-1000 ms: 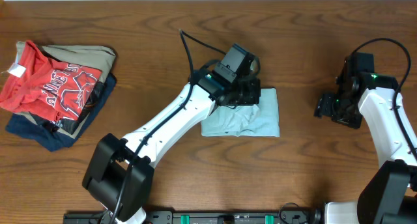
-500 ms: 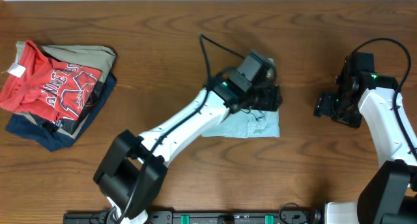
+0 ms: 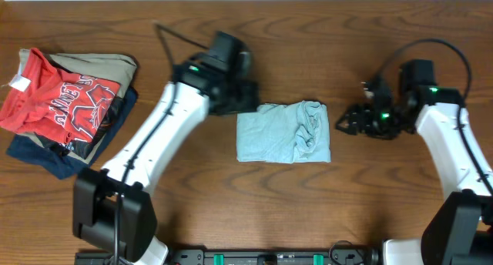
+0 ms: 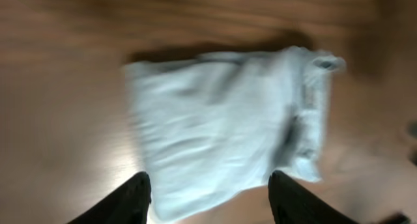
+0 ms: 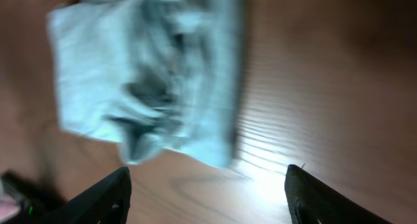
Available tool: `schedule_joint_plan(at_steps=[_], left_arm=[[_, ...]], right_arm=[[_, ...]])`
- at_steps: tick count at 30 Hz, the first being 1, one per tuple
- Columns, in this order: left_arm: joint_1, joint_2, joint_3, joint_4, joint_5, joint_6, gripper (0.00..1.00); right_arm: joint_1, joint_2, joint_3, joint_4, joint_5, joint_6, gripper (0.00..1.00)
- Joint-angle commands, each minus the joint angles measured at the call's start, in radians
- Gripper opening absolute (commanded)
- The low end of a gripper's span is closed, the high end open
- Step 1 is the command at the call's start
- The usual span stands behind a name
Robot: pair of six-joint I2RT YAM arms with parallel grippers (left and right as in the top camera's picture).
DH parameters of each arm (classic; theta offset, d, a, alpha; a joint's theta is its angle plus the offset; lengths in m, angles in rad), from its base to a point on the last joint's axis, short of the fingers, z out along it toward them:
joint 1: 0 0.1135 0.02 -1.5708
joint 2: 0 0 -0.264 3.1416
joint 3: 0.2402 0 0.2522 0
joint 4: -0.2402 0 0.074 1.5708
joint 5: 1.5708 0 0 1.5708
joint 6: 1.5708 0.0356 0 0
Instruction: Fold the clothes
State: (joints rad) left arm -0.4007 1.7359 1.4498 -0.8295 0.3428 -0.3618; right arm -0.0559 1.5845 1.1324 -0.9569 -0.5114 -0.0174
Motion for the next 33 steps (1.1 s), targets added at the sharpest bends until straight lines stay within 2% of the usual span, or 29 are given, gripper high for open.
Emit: schedule_joint_plan(at_steps=[1, 8, 12, 13, 14, 18, 19, 22, 23, 24, 25, 26, 27, 33], left_arm=[[0.072, -0.002, -0.023, -0.04, -0.042, 0.025, 0.61], [0.154, -0.001, -0.092, -0.071, -0.042, 0.025, 0.66], [0.153, -0.001, -0.117, -0.071, -0.042, 0.025, 0.66], [0.153, -0.001, -0.12, -0.072, -0.042, 0.025, 0.66], [0.153, -0.001, -0.12, -0.075, -0.042, 0.025, 0.66], [0.153, -0.001, -0.12, -0.075, -0.042, 0.025, 0.67], [0.153, -0.001, -0.12, -0.076, -0.042, 0.025, 0.67], [0.153, -0.001, -0.12, -0.086, -0.042, 0.025, 0.67], [0.153, -0.001, -0.12, -0.089, -0.042, 0.025, 0.67], [0.153, -0.001, -0.12, -0.09, -0.042, 0.025, 0.67], [0.153, -0.001, -0.12, -0.09, -0.042, 0.025, 0.67], [0.153, -0.001, -0.12, -0.09, -0.042, 0.025, 0.67], [0.153, -0.001, -0.12, -0.09, -0.042, 0.025, 0.67], [0.153, -0.001, -0.12, -0.09, -0.042, 0.025, 0.67]], right_arm=[[0.111, -0.003, 0.002, 0.033, -0.088, -0.046, 0.75], [0.339, 0.058, 0.002, 0.128, 0.181, 0.133, 0.77], [0.418, 0.116, 0.002, 0.161, 0.267, 0.187, 0.69], [0.43, 0.131, 0.002, 0.159, 0.296, 0.2, 0.64], [0.437, 0.143, 0.002, 0.152, 0.322, 0.208, 0.56], [0.441, 0.189, 0.002, 0.091, 0.441, 0.268, 0.09], [0.438, 0.198, 0.002, 0.064, 0.49, 0.298, 0.01], [0.417, 0.208, 0.002, -0.051, 0.682, 0.467, 0.01], [0.409, 0.208, 0.002, -0.083, 0.726, 0.511, 0.07], [0.398, 0.208, 0.002, -0.11, 0.755, 0.543, 0.2], [0.387, 0.208, 0.002, -0.126, 0.762, 0.548, 0.37], [0.381, 0.208, 0.002, -0.129, 0.762, 0.548, 0.49], [0.374, 0.208, 0.002, -0.129, 0.756, 0.547, 0.54], [0.366, 0.207, 0.017, -0.111, 0.755, 0.532, 0.54]])
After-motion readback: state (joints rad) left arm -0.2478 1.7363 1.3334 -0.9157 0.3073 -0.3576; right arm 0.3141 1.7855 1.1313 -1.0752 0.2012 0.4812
